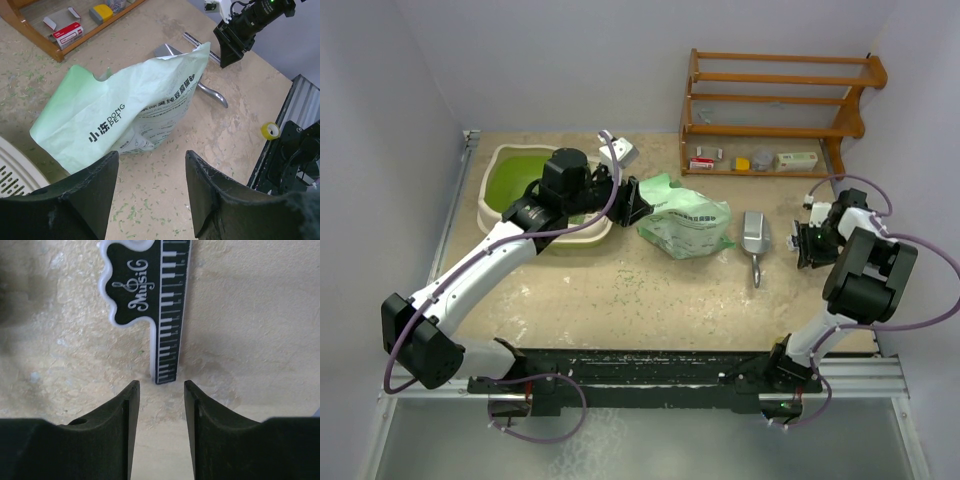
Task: Fill the litter box with clean litter
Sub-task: Pick up the clamp at the center of the board.
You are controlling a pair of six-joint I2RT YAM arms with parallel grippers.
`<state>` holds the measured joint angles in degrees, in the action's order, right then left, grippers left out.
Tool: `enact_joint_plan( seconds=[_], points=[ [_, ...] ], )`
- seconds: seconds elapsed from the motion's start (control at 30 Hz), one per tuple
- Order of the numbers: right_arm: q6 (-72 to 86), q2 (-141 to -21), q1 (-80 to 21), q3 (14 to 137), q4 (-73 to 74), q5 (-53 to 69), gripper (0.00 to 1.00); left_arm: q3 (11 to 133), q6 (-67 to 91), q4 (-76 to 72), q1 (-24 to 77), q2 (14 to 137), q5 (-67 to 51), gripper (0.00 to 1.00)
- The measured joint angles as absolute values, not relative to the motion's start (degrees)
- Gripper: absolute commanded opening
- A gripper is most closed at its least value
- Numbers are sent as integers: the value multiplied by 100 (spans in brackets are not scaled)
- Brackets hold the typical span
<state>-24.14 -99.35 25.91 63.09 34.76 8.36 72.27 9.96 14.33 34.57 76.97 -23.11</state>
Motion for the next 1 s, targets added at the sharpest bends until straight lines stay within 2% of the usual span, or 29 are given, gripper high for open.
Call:
enact_joint_plan(
  seconds=[0.27, 0.33, 0.47, 1.0],
  points=[
    [-2285, -10230, 2593, 6392, 3247, 827, 18, 7231, 1061, 1470, 3457, 7699, -2265, 52],
    [-2244, -10241, 2604, 6407, 3251, 851, 10, 7231, 1098, 1472, 3457, 7699, -2250, 51],
    [-2193, -10235, 2639, 6407, 3249, 945, 0, 7231, 1149, 1474, 3457, 7699, -2241, 51],
    [-2427, -10304, 2762, 7168, 4711, 3312, 0, 7454, 1304, 1330, 3457, 7913, -2383, 53]
  ],
)
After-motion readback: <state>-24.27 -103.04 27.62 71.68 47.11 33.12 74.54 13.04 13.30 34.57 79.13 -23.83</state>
